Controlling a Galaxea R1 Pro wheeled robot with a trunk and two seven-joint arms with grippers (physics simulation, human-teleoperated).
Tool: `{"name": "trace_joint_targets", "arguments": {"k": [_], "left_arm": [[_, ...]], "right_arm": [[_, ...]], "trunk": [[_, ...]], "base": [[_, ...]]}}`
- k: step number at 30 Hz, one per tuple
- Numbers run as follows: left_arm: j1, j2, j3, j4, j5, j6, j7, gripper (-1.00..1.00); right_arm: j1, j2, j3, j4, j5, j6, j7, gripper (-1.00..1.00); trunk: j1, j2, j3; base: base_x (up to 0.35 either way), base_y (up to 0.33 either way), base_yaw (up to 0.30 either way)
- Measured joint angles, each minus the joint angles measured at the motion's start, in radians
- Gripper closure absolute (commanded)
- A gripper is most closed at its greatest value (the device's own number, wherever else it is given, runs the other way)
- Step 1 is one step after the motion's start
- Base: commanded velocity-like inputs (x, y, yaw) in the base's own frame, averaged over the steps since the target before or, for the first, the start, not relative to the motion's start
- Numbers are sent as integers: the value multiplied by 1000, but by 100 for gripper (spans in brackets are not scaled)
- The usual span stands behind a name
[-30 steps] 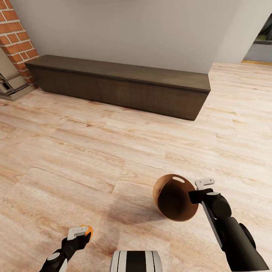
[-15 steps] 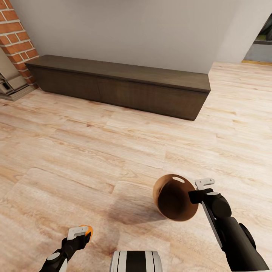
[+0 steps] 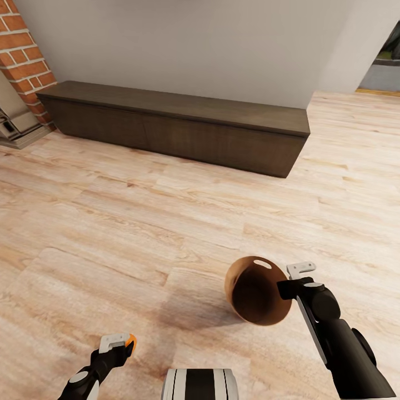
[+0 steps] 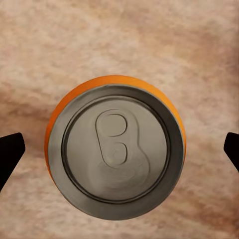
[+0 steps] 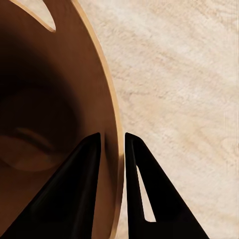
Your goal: Put the three can of soda from the living room inside the tash can in the kitchen.
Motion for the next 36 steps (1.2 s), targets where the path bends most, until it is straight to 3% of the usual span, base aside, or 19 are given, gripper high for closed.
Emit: {"name": "trace_joint_targets", "arguments": {"k": [36], "left_arm": [[0,-1,-1,0,-1,0,0,-100]], "right_arm": [[0,1,0,0,-1,0,0,100]], "trunk": [[1,0,-8]], "base": [[0,0,0]]}}
